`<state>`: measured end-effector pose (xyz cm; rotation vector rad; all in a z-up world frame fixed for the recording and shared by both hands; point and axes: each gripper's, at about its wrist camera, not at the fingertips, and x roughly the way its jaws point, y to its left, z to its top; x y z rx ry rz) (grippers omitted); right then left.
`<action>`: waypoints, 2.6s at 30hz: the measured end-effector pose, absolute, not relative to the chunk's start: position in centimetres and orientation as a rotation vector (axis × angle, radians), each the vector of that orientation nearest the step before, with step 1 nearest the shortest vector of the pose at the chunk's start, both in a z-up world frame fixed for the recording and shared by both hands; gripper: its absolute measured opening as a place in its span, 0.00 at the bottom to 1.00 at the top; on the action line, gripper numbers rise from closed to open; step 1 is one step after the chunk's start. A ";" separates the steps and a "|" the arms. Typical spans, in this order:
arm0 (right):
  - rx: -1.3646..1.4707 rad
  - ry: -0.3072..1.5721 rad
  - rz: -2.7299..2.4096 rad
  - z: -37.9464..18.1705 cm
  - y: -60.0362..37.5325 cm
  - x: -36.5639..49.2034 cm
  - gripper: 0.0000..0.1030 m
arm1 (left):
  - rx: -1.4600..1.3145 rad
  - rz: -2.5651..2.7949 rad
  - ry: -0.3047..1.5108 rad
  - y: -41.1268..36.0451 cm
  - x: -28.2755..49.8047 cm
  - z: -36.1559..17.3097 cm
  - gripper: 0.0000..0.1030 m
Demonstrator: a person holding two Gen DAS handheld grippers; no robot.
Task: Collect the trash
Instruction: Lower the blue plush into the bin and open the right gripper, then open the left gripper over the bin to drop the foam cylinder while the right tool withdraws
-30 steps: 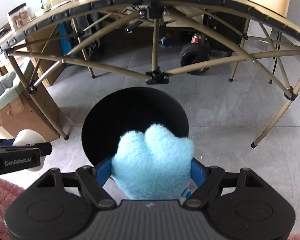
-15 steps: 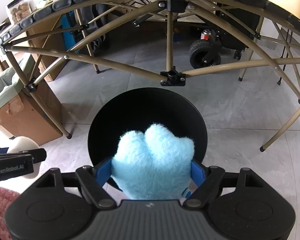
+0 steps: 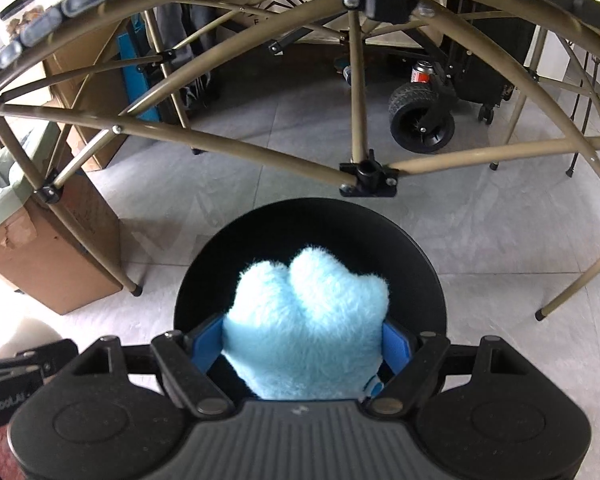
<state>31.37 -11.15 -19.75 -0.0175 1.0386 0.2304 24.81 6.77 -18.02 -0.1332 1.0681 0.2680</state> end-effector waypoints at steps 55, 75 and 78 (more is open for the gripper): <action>-0.011 1.207 0.140 -23.0 -11.9 33.6 1.00 | -0.101 0.270 1.103 6.5 26.6 -19.3 0.55; 0.091 1.177 0.071 -19.9 -17.9 32.0 1.00 | -0.085 0.162 1.081 1.3 28.2 -17.7 0.56; 0.136 1.156 0.038 -19.0 -20.1 31.6 1.00 | -0.082 0.127 1.085 -0.4 28.6 -17.5 0.56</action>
